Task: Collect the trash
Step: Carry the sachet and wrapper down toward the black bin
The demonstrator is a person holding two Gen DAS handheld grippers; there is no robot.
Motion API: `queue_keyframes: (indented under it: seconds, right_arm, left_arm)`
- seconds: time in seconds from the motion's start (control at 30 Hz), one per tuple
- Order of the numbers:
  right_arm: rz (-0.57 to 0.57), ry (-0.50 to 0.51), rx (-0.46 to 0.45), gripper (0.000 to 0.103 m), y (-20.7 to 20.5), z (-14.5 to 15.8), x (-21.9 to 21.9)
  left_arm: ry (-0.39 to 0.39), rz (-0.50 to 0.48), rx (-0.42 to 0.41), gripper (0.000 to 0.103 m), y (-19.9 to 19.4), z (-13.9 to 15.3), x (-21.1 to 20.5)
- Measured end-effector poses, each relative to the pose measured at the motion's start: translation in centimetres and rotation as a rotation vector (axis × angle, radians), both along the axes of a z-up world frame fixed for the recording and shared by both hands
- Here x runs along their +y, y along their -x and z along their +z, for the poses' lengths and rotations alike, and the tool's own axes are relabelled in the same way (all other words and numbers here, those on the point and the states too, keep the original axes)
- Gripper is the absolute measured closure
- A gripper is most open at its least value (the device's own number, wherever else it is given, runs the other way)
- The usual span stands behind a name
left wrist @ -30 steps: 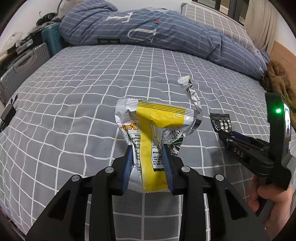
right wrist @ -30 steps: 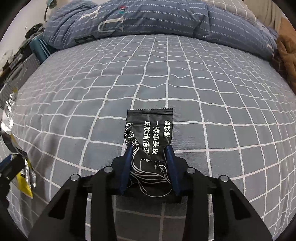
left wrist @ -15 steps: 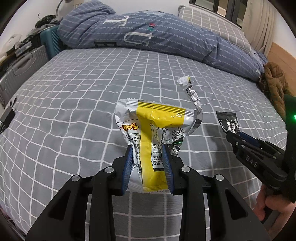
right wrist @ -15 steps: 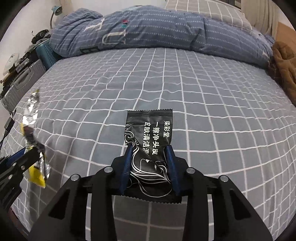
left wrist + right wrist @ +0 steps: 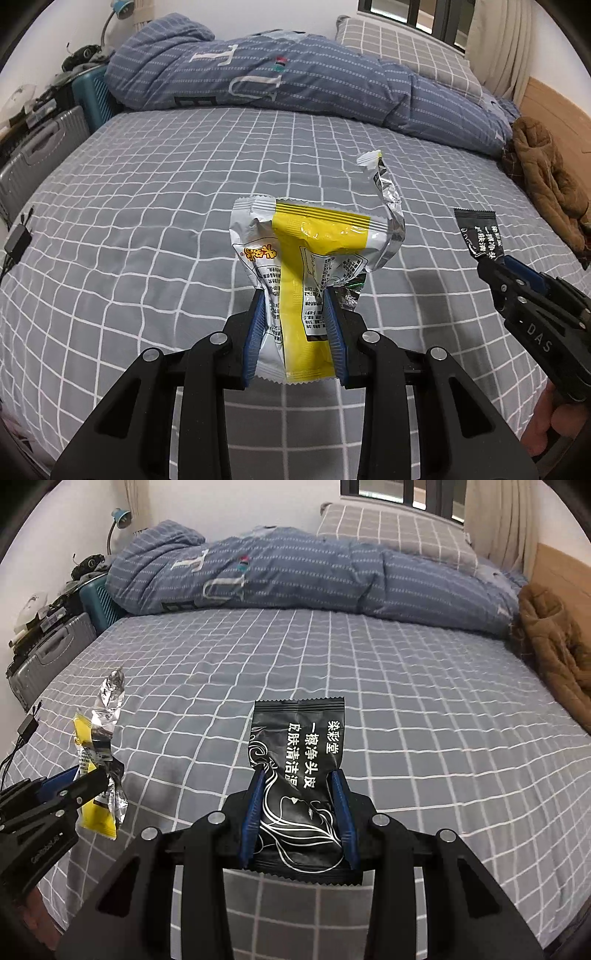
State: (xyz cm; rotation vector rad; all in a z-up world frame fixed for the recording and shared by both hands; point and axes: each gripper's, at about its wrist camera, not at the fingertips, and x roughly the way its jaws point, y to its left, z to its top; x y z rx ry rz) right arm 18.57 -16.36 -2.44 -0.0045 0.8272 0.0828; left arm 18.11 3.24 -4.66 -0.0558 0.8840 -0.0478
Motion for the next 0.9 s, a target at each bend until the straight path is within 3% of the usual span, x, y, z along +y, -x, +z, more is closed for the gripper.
queue_keyframes:
  seconds: [0.37, 0.9]
  right_arm:
    - [-0.003, 0.021, -0.040, 0.068, 4.4, 2.5, -1.5]
    - [-0.005, 0.041, -0.060, 0.068, 11.4, 3.8, -2.8]
  left_arm:
    - [0.019, -0.010, -0.010, 0.072, 3.2, 1.5, -1.8]
    - [0.025, -0.042, -0.018, 0.072, 9.1, 2.7, -3.8]
